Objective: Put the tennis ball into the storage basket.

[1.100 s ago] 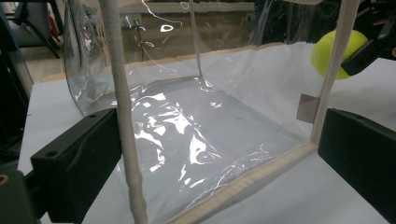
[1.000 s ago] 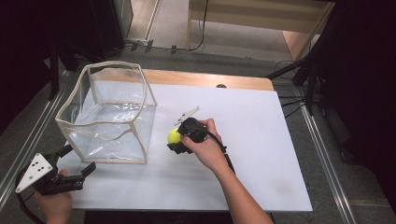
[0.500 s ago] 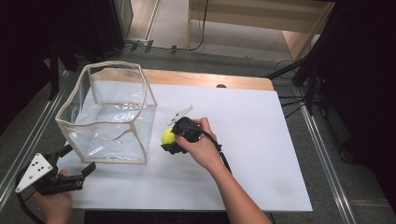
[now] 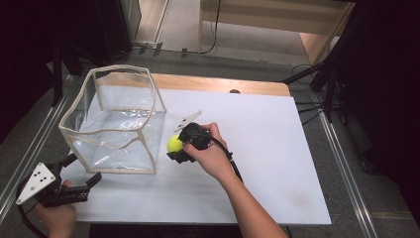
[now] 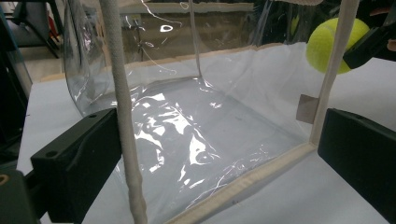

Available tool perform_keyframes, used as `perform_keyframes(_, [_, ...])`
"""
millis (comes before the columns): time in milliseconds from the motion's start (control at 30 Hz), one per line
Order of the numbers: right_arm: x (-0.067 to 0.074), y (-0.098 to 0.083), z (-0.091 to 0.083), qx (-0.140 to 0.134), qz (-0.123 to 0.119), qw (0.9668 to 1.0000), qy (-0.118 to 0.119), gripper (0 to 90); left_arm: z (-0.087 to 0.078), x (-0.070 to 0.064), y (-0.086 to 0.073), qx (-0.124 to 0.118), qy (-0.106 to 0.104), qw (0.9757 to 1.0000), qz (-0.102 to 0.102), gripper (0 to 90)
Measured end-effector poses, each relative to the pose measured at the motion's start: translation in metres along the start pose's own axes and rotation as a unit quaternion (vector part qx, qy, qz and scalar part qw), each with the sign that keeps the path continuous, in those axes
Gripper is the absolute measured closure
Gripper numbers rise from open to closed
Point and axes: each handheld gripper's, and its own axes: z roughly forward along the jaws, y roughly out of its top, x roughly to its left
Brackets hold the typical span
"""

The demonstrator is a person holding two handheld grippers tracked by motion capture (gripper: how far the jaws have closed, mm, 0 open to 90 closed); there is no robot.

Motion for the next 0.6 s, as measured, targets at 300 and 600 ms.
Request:
perform_keyframes(300, [0.003,0.009,-0.011,-0.011,-0.006,0.9999,0.005,23.5,0.000,0.000,0.000,0.002,0.000,1.0000,0.000,0.1])
perform_keyframes(600, [0.003,0.017,-0.020,-0.015,-0.011,0.9998,0.009,23.5,0.000,0.000,0.000,0.002,0.000,1.0000,0.000,0.1])
